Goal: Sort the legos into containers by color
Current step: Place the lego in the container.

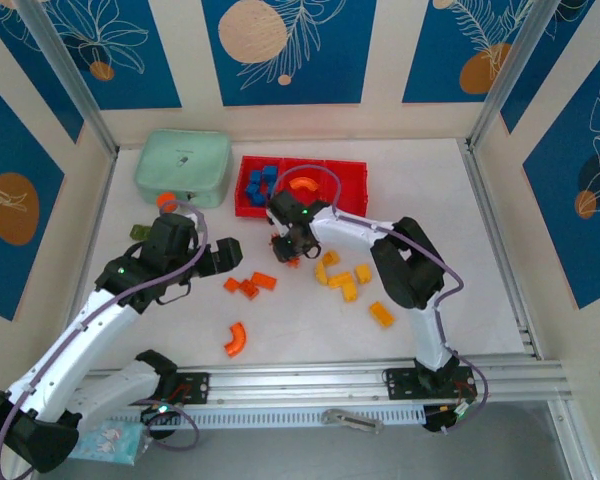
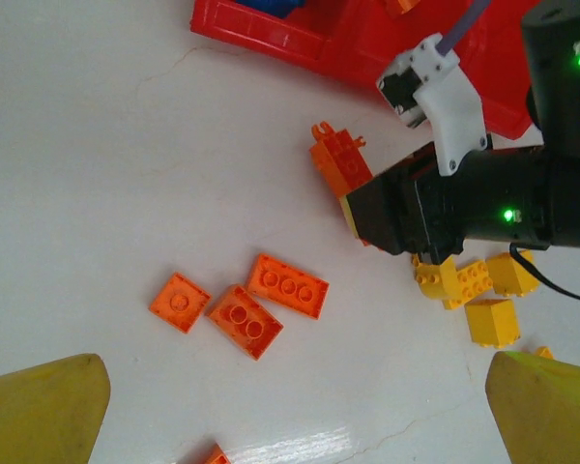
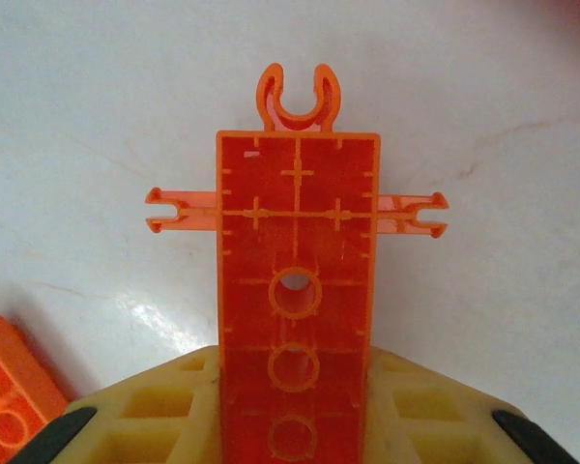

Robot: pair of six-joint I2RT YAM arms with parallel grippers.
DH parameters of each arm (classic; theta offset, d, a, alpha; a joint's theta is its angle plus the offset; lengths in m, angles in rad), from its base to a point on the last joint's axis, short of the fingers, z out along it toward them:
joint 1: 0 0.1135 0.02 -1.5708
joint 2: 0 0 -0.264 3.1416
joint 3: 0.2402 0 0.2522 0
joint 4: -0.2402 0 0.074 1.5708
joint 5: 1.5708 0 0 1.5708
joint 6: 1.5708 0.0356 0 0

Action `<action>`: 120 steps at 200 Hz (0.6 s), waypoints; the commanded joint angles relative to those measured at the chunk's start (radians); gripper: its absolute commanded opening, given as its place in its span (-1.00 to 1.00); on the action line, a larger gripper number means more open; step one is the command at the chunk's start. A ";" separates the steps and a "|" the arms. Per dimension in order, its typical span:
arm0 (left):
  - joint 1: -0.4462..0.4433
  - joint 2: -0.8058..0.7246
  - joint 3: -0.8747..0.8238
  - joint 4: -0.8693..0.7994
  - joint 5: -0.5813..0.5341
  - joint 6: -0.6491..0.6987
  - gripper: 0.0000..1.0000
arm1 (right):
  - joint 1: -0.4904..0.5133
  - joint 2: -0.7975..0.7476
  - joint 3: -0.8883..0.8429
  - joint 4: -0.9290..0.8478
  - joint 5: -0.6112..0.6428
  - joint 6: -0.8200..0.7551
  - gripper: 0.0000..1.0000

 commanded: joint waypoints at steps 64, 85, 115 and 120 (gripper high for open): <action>0.018 0.021 0.034 0.028 0.022 0.036 0.99 | -0.141 -0.157 0.096 -0.016 -0.020 0.111 -0.49; 0.020 0.041 0.038 0.046 0.019 0.036 0.99 | -0.173 -0.059 0.203 -0.040 0.030 0.104 -0.47; 0.027 0.064 0.043 0.062 0.008 0.042 0.99 | -0.211 0.079 0.362 -0.078 0.091 0.105 -0.32; 0.028 0.069 0.045 0.062 0.008 0.043 0.99 | -0.215 0.099 0.389 -0.085 0.082 0.103 -0.26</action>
